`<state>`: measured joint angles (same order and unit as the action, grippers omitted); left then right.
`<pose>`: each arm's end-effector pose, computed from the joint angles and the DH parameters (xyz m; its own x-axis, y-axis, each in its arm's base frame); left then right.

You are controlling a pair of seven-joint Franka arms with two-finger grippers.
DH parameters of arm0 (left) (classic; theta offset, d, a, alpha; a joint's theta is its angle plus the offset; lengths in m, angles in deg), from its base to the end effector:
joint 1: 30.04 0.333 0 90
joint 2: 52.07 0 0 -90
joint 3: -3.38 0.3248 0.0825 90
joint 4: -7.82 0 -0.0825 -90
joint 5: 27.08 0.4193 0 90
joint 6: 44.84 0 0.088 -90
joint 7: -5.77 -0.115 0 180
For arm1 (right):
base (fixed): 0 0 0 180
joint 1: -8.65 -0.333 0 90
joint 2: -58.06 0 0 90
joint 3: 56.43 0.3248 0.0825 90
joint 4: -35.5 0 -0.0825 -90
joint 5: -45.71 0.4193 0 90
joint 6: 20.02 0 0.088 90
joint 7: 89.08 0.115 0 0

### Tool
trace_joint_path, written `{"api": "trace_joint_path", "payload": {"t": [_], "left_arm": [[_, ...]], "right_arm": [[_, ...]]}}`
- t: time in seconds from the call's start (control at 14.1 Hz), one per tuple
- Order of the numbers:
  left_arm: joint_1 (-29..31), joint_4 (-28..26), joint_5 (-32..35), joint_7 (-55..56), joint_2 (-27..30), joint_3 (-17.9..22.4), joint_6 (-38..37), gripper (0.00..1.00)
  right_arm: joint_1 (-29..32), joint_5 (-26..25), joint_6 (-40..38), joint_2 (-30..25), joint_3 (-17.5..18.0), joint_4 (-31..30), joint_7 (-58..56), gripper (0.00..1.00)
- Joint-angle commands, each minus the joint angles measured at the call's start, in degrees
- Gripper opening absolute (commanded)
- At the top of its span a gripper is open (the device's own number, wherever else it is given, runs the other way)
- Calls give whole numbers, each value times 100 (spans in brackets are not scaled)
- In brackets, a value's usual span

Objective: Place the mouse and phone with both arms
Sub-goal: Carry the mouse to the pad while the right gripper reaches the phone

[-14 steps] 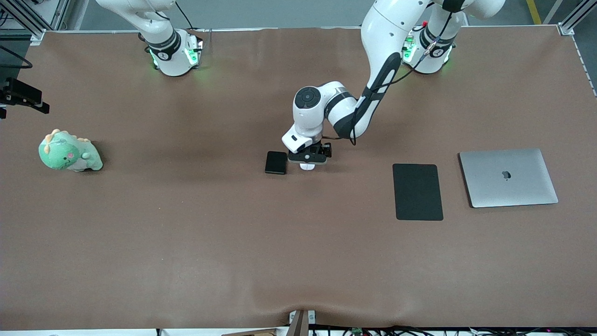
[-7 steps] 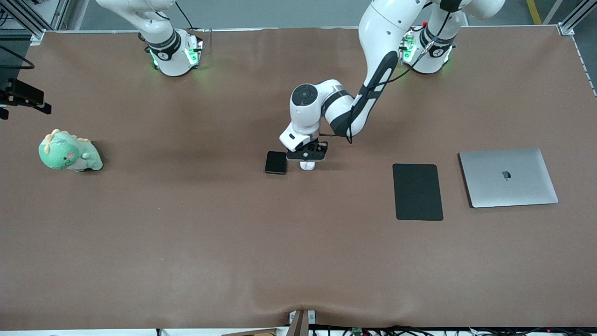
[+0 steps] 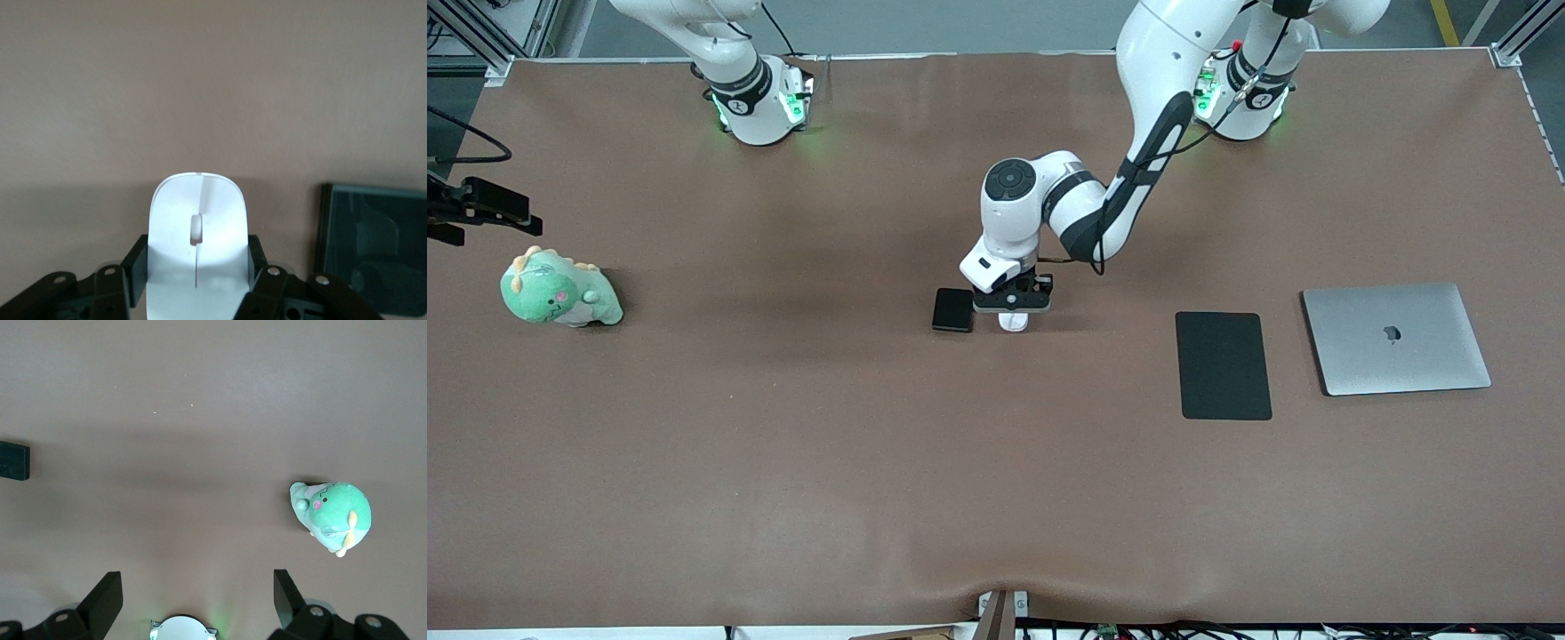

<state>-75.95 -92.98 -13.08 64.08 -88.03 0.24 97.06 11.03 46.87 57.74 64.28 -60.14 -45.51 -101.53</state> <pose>0.4631 -0.5288 0.1925 0.9876 -0.0122 0.1567 -0.0119 -0.9999 -0.0023 0.5970 -0.0588 0.6218 0.9807 0.1156 -0.1576 0.1093 -0.9928 -0.0483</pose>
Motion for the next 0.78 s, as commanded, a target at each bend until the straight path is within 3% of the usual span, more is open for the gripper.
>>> {"api": "trace_joint_path", "payload": {"t": [0.0,0.71], "left_arm": [[256,-107,156,-117,607,-3,-443,0],[1706,-115,51,-1355,1136,-56,-953,0]], "right_arm": [[61,60,2,221,72,32,-73,100],[-571,244,837,679,90,32,-46,100]]}}
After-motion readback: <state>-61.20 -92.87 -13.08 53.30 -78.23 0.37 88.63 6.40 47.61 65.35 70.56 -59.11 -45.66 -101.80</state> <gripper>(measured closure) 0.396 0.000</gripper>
